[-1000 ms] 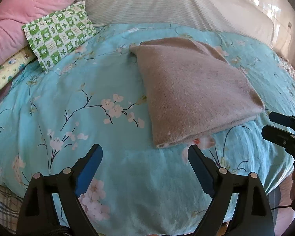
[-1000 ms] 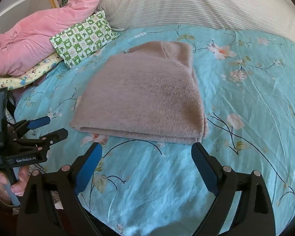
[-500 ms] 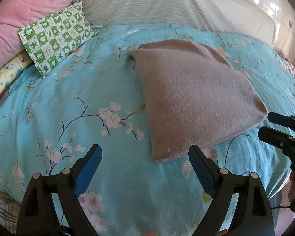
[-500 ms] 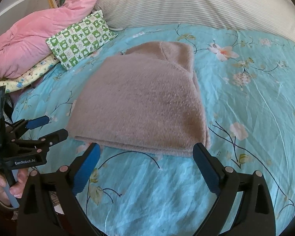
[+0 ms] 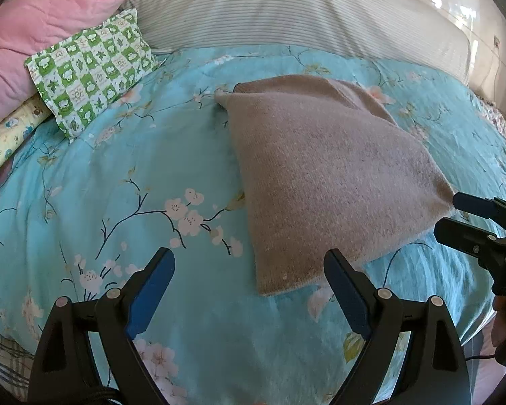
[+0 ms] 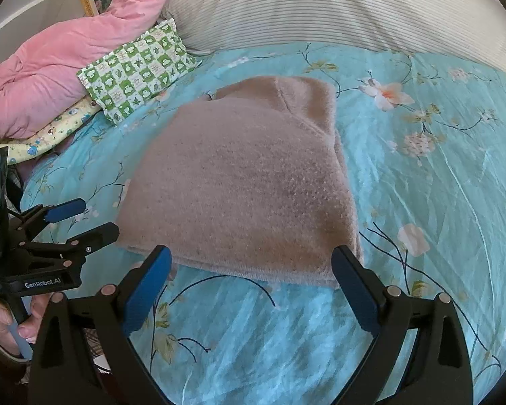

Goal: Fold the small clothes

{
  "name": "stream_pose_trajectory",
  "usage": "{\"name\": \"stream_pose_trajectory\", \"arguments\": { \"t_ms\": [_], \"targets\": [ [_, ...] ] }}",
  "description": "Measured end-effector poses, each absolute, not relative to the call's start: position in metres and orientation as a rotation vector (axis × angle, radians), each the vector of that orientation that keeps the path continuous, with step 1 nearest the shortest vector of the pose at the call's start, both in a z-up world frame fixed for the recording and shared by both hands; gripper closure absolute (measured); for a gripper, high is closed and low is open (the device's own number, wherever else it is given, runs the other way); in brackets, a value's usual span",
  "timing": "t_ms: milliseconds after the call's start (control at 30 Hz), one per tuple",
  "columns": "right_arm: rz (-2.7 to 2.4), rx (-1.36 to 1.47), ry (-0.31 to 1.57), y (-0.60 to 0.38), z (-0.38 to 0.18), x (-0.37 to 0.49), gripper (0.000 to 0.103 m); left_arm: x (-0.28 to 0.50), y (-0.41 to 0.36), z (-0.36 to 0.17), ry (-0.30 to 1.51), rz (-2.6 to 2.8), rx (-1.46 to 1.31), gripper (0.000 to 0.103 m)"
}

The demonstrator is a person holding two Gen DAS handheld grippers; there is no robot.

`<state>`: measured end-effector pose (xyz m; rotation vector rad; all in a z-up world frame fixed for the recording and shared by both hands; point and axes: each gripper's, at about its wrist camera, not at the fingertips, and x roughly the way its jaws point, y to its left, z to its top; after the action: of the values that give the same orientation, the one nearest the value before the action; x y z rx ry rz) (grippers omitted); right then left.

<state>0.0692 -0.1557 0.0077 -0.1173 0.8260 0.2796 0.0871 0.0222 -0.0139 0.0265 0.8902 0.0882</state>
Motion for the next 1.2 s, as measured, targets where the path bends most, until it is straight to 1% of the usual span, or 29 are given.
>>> {"name": "stream_pose_trajectory", "arguments": {
  "t_ms": [1200],
  "targets": [
    [0.245, -0.156, 0.866, -0.151, 0.002, 0.081, 0.006, 0.091, 0.026, -0.016, 0.903, 0.065, -0.016, 0.012]
  ]
}}
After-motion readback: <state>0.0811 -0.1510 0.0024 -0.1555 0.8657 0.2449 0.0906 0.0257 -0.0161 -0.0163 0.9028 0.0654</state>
